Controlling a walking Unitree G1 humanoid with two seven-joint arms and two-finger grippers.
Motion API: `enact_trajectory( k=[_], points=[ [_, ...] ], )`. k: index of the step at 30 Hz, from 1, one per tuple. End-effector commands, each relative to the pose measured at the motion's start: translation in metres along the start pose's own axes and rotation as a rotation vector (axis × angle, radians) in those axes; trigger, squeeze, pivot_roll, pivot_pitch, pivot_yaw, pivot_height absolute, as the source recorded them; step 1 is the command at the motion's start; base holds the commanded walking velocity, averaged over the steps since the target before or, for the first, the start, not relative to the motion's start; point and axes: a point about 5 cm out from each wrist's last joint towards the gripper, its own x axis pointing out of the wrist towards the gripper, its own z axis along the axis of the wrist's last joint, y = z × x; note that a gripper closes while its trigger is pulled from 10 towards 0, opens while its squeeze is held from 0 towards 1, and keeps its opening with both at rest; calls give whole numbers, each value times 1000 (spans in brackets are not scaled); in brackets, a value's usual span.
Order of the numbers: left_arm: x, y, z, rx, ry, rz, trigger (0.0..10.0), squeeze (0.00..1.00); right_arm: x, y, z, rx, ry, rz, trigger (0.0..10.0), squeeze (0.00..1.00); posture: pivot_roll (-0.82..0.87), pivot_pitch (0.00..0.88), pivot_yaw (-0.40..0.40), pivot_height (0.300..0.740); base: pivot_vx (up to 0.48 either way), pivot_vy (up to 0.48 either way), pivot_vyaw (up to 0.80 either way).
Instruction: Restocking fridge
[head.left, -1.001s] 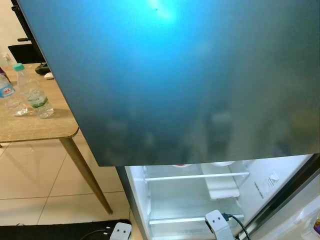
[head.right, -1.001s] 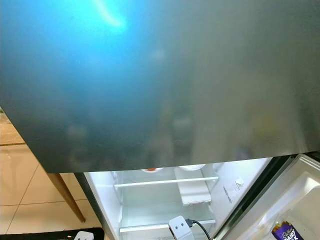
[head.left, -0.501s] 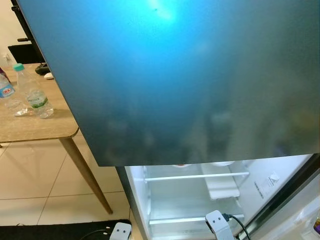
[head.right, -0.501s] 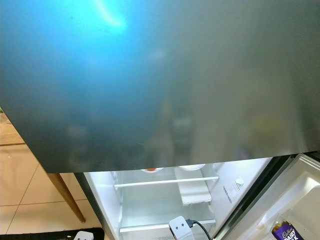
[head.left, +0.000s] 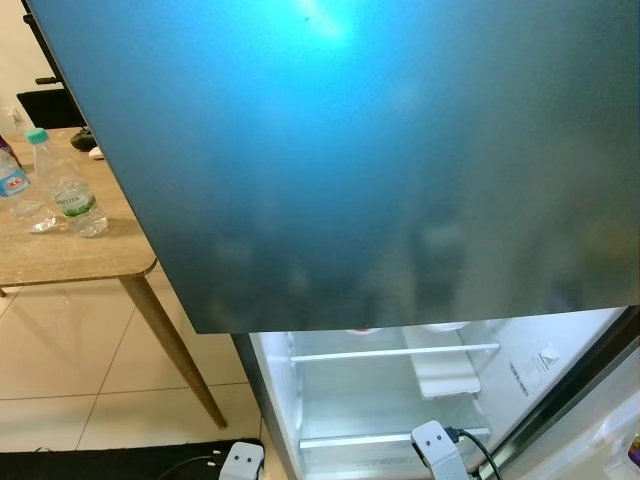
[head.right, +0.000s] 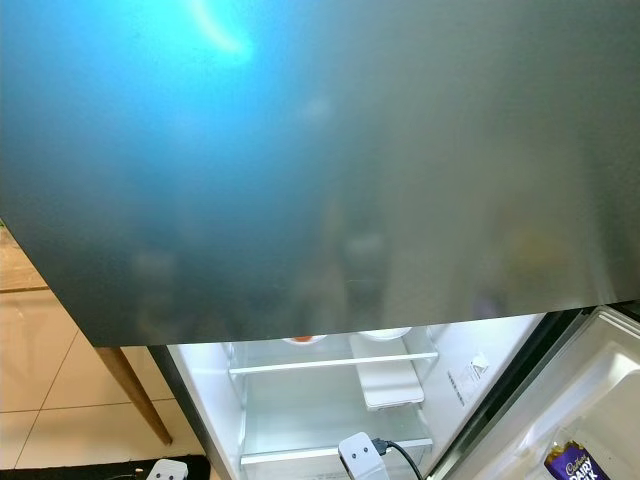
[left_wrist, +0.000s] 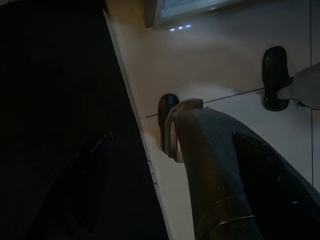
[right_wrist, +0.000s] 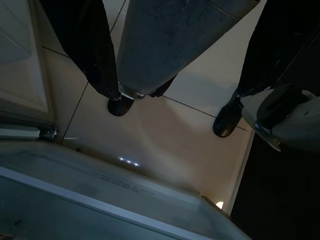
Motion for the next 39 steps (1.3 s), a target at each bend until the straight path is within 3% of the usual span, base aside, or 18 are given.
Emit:
enact_trajectory(
  k=[1, 10, 17, 19, 20, 23, 26, 34, 36, 39],
  points=[
    [1, -2, 0, -2, 6, -6, 10000, 0, 0, 2, -3, 9, 15, 3, 10000, 0, 15, 0, 10, 740, 0, 0, 0],
    [1, -6, 0, -25, 0, -15, 10000, 0, -1, 0, -5, 0, 20, 0, 10000, 0, 9, 0, -1, 740, 0, 0, 0],
    [3, -13, 2, -44, -13, -23, 10000, 0, -5, -15, -3, 25, 2, -50, 10000, 0, -14, 0, -20, 740, 0, 0, 0],
    [4, -19, 4, -23, -24, -22, 10000, 0, -13, -43, 0, 182, -52, -171, 10000, 0, -40, 0, -41, 740, 0, 0, 0],
    [4, -19, 4, -23, -24, -22, 10000, 0, -13, -43, 0, 182, -52, -171, 10000, 0, -40, 0, -41, 740, 0, 0, 0],
    [4, -19, -5, -13, -6, -7, 10000, 0, -27, -74, 2, 210, -85, -264, 10000, 0, -49, 0, -54, 740, 0, 0, 0],
    [3, -16, -9, -36, -5, 14, 10000, 0, -31, -82, 0, 210, -82, -287, 10000, 0, -47, 0, -67, 740, 0, 0, 0],
    [-2, -3, -24, -54, 12, 55, 10000, 0, -28, -74, -9, 220, -72, -268, 10000, 0, -49, 0, -49, 740, 0, 0, 0],
    [-9, 16, -34, -46, 34, 95, 10000, 0, -21, -51, -24, 210, -21, -219, 10000, 0, -34, 15, 13, 740, 0, 0, 0],
    [-14, 37, -25, -19, 15, 138, 10000, 0, -15, -25, -38, 184, 30, -157, 10000, 0, -19, 0, 27, 740, 0, 0, 0]
  ],
)
